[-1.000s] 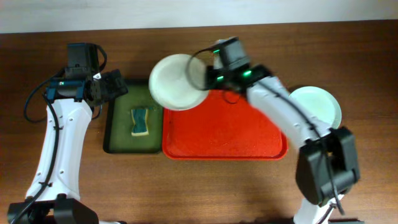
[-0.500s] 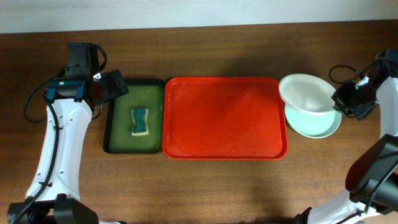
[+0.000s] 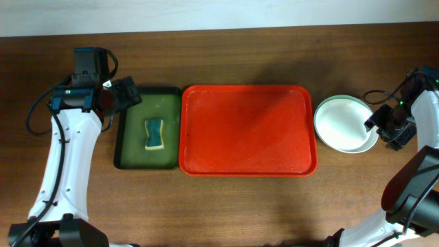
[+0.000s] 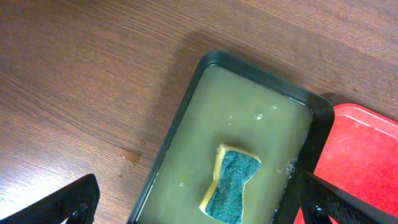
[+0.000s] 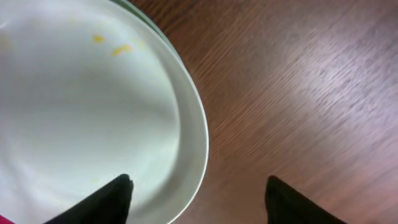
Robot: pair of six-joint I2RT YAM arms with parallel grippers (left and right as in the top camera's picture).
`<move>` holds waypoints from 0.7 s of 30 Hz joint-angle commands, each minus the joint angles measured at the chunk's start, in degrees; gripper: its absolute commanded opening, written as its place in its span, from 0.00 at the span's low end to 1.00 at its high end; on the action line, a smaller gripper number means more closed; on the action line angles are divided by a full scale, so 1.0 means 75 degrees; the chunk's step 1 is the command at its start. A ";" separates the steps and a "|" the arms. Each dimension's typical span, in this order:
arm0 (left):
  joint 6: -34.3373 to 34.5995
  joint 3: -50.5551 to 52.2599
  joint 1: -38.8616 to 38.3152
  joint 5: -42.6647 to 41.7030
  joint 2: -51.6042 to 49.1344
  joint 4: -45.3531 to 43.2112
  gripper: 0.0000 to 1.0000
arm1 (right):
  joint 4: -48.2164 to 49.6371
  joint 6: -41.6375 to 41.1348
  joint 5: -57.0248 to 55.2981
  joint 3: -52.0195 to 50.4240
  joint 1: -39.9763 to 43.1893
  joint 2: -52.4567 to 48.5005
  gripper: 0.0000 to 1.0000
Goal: Clean dirty plates on tray and stack at the side
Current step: 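Carry the white plate right and place it on the plate stack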
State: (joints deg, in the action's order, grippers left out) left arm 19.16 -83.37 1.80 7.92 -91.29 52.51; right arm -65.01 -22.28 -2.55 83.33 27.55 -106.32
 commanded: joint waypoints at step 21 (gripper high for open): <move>0.0076 -0.0015 0.0012 -0.0020 -0.0006 -0.0017 0.99 | -0.0052 -0.0326 0.0851 -0.1647 -0.1172 0.0140 0.04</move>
State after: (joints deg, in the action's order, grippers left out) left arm 19.16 -83.37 1.80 7.92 -91.29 52.53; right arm -69.10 -23.75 3.81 73.01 19.07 -106.08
